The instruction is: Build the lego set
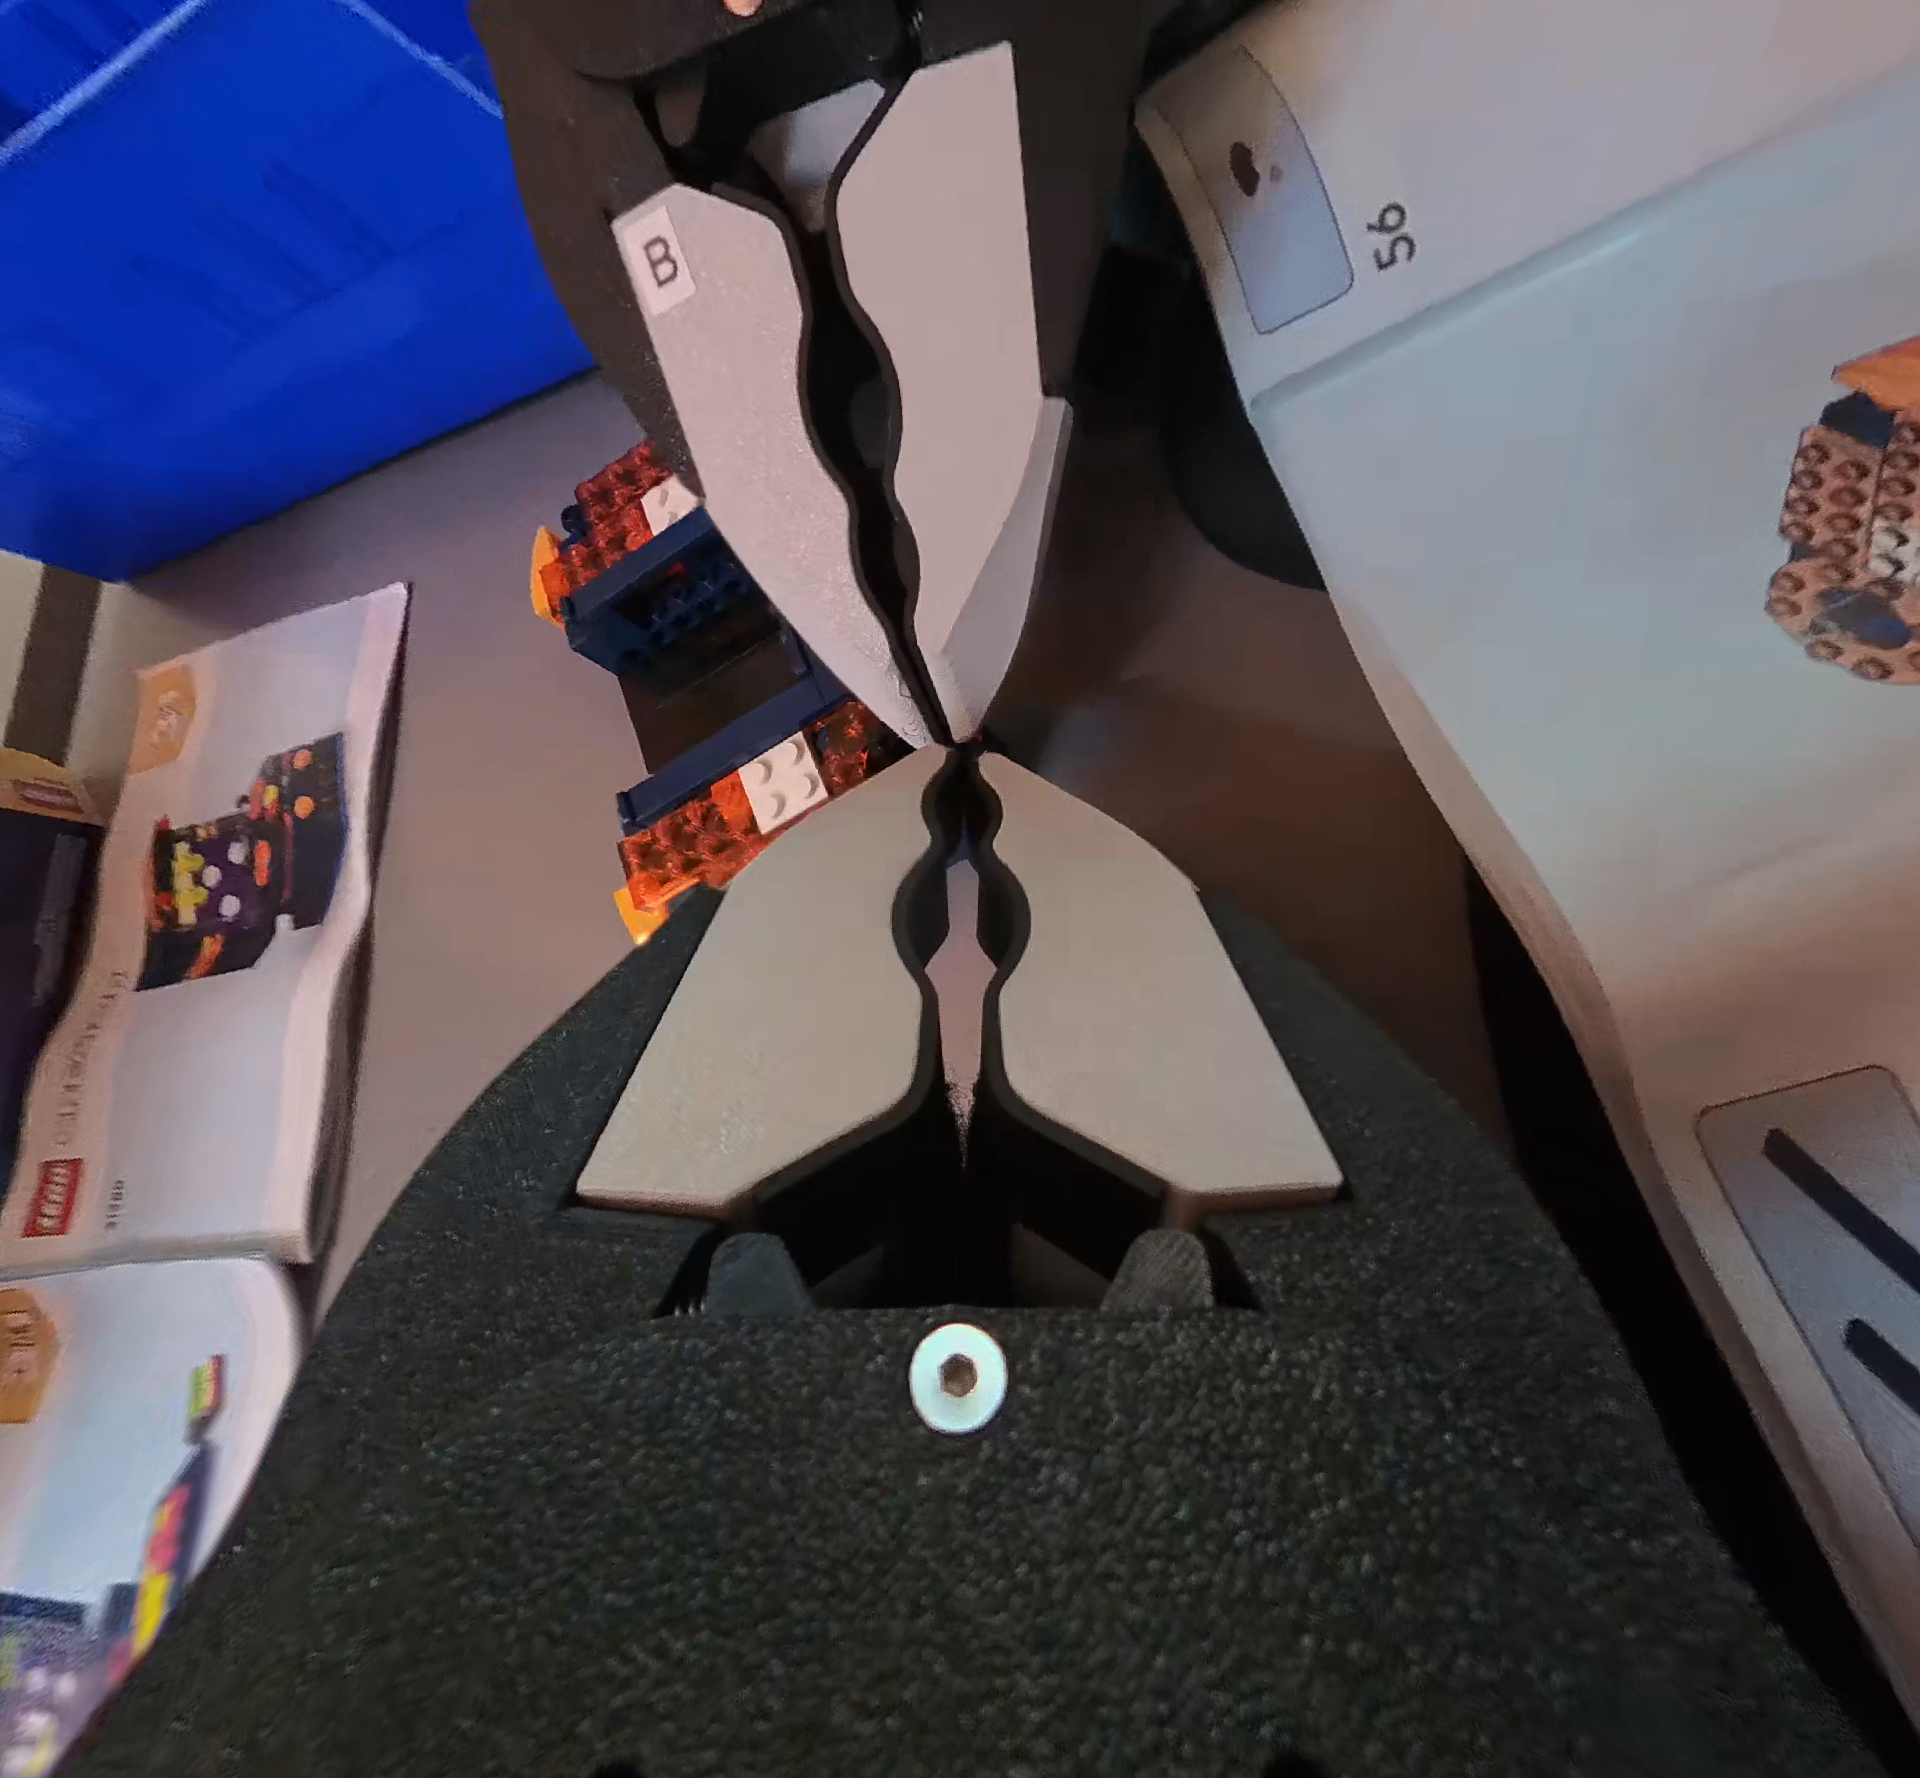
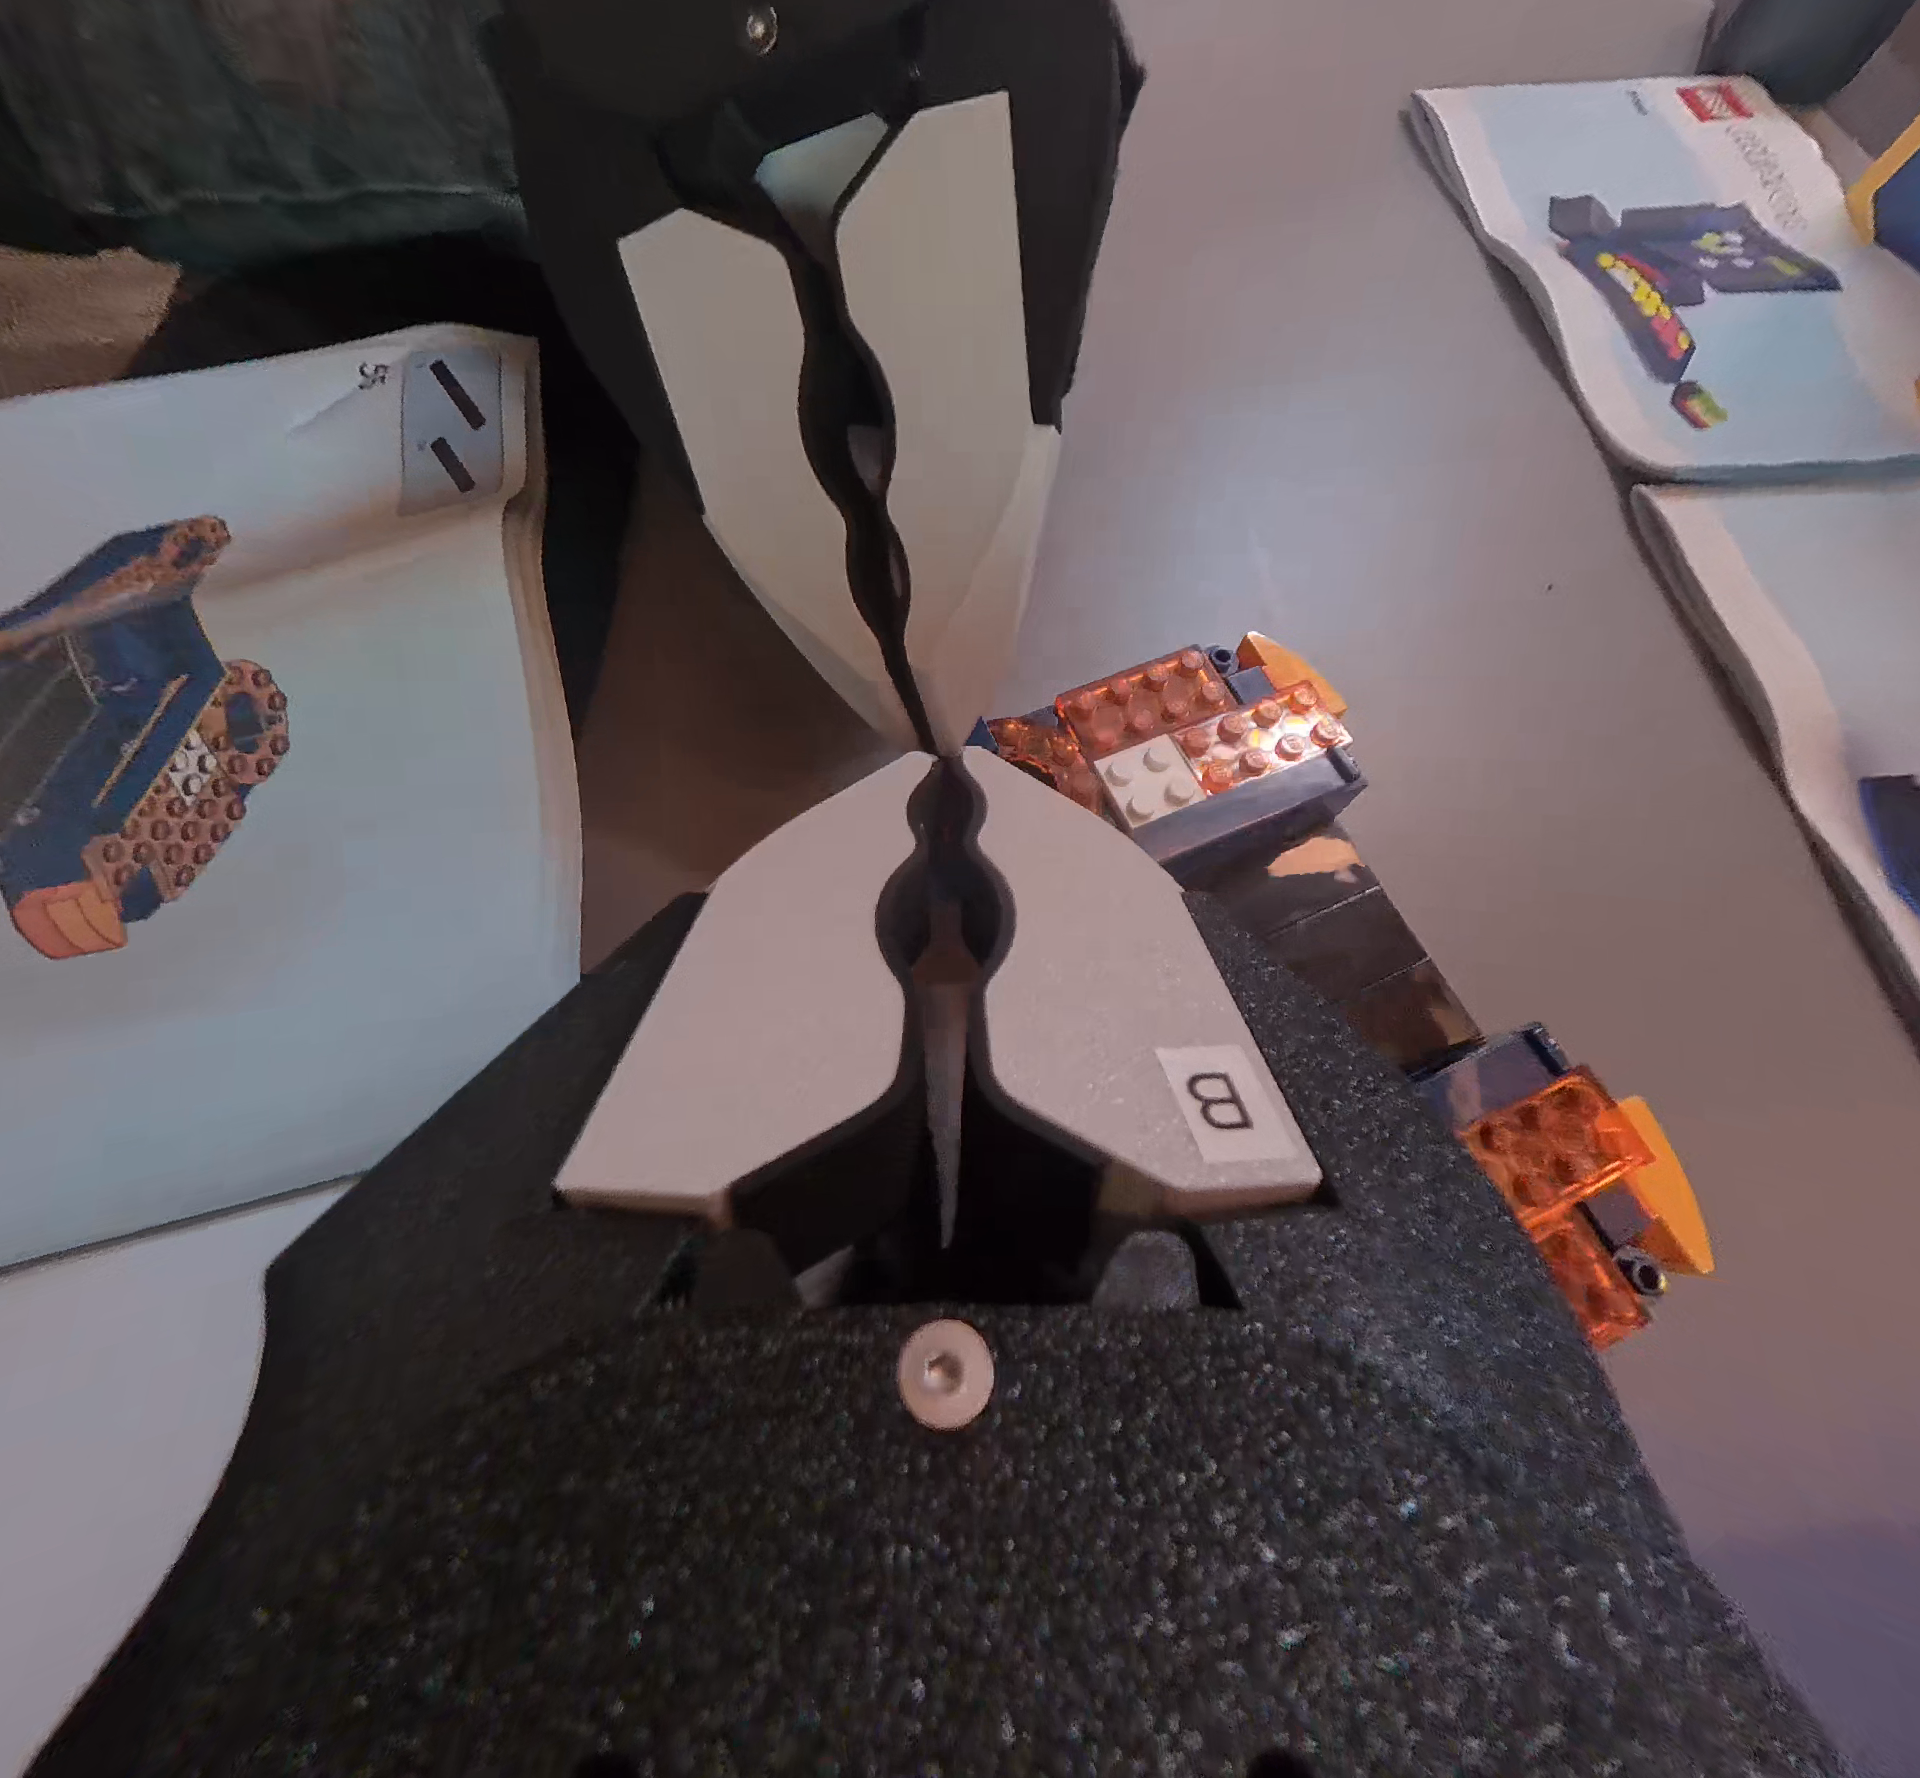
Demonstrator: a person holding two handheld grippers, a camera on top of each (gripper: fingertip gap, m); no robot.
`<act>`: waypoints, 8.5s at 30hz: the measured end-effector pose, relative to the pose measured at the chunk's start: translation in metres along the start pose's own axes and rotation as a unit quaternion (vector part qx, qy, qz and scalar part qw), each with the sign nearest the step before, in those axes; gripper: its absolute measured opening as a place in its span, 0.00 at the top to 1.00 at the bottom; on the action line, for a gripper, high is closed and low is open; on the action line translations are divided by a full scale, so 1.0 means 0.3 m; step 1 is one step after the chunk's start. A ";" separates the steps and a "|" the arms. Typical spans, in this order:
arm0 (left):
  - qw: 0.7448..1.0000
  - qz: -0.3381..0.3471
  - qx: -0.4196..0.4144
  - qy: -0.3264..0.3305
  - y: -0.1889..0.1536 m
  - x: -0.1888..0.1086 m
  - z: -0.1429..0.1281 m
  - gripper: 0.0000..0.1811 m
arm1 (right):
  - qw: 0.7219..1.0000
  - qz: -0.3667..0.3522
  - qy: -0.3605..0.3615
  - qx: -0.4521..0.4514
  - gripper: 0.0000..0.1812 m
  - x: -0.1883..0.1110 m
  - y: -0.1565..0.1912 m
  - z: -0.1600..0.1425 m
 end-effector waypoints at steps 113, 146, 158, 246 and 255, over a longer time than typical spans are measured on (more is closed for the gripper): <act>0.995 0.010 -0.068 -0.068 0.038 -0.003 -0.030 0.91 | 0.820 0.276 0.159 -0.475 0.97 -0.030 -0.012 -0.008; 0.996 0.007 -0.064 -0.066 0.032 -0.002 -0.031 0.91 | 0.834 0.195 0.129 -0.499 0.95 -0.033 -0.016 -0.004; 0.996 0.007 -0.064 -0.068 0.032 -0.005 -0.030 0.86 | 0.997 -0.038 0.052 0.050 1.00 -0.069 -0.036 0.022; 0.995 0.005 -0.074 -0.066 0.036 -0.003 -0.030 0.92 | 0.995 -0.100 -0.025 -0.013 1.00 -0.064 -0.035 -0.023; 0.995 0.003 -0.076 -0.067 0.036 -0.002 -0.030 0.93 | 0.993 -0.113 0.003 -0.035 1.00 -0.049 -0.031 -0.037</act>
Point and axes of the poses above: each gripper's, where its closed fingertips meet, x out along the fingers, z out of its top, y = z × x across the jaws, the point moved 1 cm from there along -x, back along the fingers, and after that the axes turned 12 degrees about -x, right-handed, at the moved point
